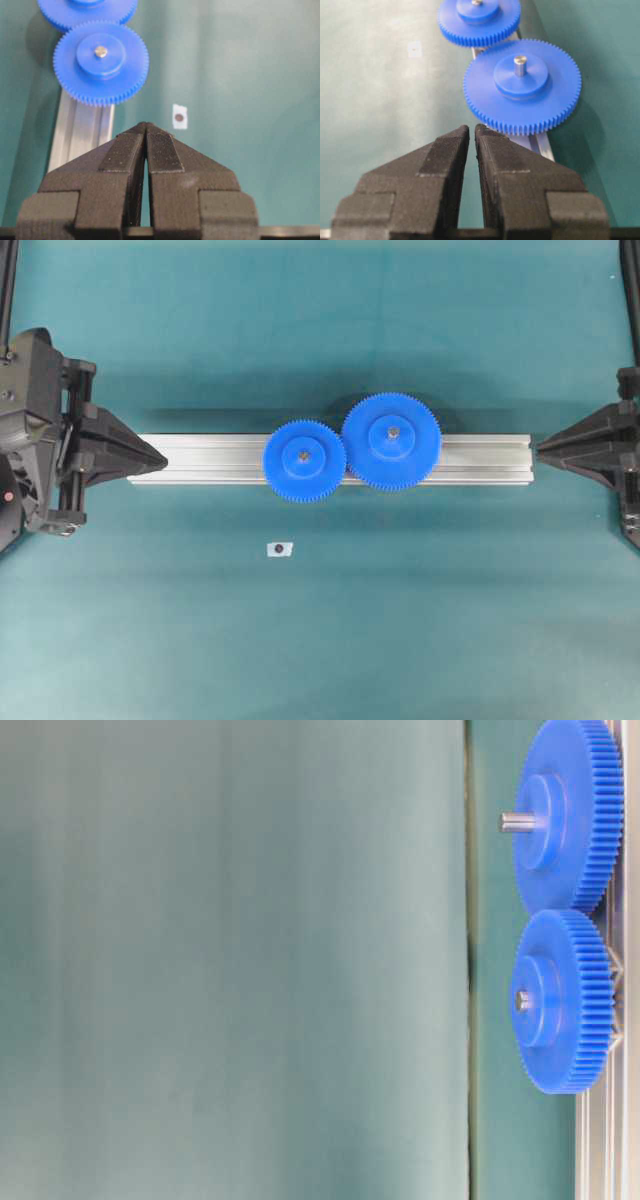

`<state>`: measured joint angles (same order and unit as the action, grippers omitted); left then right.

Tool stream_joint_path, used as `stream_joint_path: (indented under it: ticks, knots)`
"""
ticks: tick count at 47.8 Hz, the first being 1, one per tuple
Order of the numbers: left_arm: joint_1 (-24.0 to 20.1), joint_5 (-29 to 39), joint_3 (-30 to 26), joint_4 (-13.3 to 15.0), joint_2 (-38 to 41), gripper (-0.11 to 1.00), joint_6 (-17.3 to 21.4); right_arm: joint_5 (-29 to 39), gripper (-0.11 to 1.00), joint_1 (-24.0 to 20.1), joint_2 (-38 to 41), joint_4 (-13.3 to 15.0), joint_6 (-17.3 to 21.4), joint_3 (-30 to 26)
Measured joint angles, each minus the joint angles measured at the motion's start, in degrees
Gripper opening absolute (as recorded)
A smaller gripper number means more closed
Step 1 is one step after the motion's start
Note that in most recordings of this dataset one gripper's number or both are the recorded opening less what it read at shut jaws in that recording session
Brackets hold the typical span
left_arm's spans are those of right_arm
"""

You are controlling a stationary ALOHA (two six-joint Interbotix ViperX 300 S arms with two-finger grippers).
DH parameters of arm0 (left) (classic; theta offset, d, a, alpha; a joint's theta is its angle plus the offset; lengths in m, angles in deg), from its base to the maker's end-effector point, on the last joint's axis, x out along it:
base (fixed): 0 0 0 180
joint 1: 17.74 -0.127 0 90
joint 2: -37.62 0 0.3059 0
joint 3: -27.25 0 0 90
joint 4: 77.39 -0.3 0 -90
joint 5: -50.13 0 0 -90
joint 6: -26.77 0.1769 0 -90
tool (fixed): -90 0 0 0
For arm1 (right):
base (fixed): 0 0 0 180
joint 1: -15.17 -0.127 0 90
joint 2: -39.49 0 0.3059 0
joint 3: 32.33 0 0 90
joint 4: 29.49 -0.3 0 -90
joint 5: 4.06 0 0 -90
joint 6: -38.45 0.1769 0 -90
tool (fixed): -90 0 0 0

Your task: Find the location of the shaft and insert the small gear.

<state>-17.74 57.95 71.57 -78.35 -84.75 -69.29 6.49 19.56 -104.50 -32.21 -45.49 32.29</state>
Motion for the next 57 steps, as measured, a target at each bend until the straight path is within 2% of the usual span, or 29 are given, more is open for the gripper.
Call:
stream_joint_path:
  ticks: [57]
  knots:
    - [0.09, 0.09, -0.26, 0.0, 1.41, 0.01, 0.0, 0.0, 0.2, -0.09, 0.0, 0.0, 0.0, 0.09]
